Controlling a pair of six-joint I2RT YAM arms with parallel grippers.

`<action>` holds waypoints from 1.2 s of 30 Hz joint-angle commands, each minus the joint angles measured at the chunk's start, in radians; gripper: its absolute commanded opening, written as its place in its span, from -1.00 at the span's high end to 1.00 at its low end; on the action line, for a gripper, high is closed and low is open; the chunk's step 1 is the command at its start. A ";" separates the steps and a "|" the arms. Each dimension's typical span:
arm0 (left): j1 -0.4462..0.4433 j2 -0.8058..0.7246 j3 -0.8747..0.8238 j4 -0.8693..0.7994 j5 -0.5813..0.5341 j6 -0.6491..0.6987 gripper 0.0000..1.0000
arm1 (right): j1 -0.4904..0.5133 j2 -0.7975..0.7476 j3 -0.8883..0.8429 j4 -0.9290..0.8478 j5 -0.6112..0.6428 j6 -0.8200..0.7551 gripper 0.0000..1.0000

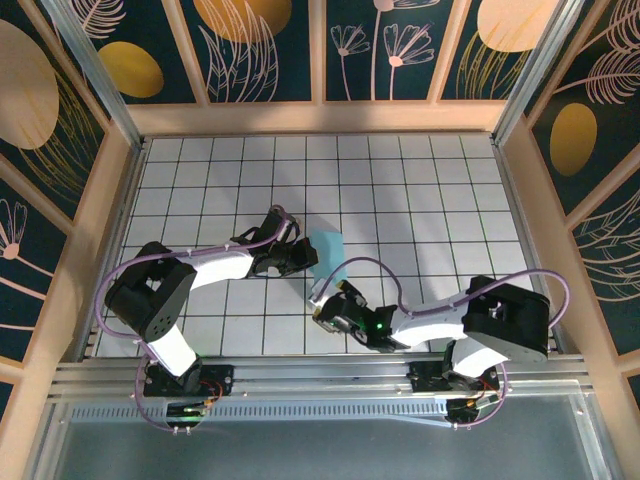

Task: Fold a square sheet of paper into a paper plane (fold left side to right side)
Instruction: Third fold the triangle at the center of the table.

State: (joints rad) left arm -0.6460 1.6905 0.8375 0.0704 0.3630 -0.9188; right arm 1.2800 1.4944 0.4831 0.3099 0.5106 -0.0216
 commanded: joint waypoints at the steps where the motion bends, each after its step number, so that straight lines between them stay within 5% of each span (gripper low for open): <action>1: 0.006 -0.014 -0.008 -0.020 0.013 -0.012 1.00 | -0.002 0.029 0.042 0.087 0.069 -0.047 -0.40; 10: 0.005 -0.007 -0.006 -0.030 0.003 -0.002 1.00 | -0.024 0.068 0.084 0.087 0.044 -0.076 0.06; 18: 0.006 -0.006 -0.006 -0.041 -0.011 0.005 1.00 | -0.027 0.053 0.097 0.002 -0.023 -0.056 0.97; 22: 0.007 -0.028 0.000 -0.073 -0.042 0.028 0.85 | -0.046 0.032 0.097 -0.038 -0.101 -0.025 1.00; 30: 0.049 -0.133 0.018 -0.224 -0.127 0.123 0.16 | -0.166 -0.044 0.090 -0.070 -0.435 0.109 1.00; 34: 0.070 -0.175 0.021 -0.249 -0.146 0.151 0.12 | -0.253 -0.074 0.063 -0.025 -0.612 0.198 1.00; 36: 0.071 -0.170 0.027 -0.221 -0.109 0.162 0.31 | -0.290 -0.087 0.043 0.012 -0.694 0.243 1.00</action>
State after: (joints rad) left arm -0.5800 1.5330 0.8417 -0.1257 0.2451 -0.7959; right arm 1.0286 1.4399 0.5533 0.2699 0.0029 0.1158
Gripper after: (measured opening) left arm 0.381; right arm 0.053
